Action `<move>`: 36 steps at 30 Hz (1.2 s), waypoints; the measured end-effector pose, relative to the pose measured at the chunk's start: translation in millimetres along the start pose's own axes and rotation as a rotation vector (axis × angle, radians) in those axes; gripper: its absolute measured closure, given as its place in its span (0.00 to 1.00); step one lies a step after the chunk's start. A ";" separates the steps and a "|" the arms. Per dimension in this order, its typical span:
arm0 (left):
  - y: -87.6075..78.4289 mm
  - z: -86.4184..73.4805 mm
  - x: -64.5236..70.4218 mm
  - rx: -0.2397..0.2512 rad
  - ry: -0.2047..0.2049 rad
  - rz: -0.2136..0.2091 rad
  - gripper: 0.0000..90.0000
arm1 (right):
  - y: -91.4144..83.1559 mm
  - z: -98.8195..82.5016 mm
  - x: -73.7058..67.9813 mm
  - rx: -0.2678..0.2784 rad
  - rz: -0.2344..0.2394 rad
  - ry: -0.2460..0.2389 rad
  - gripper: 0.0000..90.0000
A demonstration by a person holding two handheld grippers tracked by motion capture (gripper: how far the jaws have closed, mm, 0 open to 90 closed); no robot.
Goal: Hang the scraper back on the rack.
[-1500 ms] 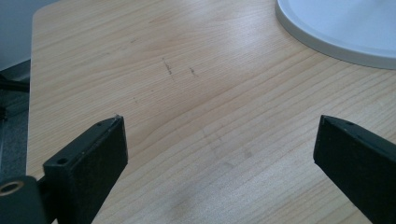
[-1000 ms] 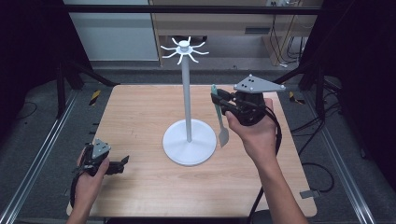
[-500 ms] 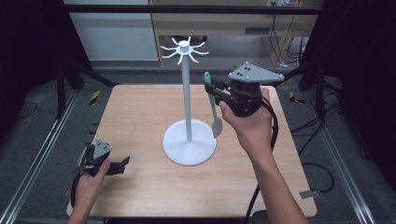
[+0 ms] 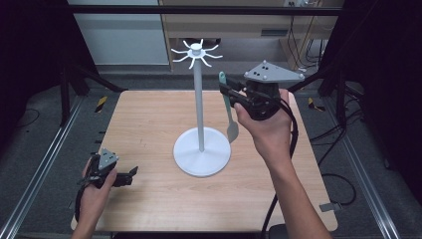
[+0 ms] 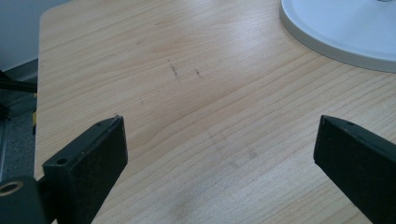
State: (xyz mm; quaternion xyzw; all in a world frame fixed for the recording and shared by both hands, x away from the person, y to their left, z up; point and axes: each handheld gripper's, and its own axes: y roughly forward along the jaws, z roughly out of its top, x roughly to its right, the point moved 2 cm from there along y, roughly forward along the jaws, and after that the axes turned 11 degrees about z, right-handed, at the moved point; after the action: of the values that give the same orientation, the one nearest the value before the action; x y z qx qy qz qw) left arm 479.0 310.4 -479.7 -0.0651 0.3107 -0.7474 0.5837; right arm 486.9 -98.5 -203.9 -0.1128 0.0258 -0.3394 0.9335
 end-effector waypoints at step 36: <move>-0.5 -0.1 -0.4 -0.001 0.003 0.000 0.03 | 6.0 21.6 -13.0 0.023 0.020 -0.030 0.83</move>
State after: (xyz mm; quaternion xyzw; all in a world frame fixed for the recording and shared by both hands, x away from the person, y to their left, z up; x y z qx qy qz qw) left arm 478.7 310.9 -479.4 -0.0642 0.3118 -0.7475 0.5830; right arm 483.3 -81.5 -184.6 -0.1069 0.0090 -0.3287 0.9383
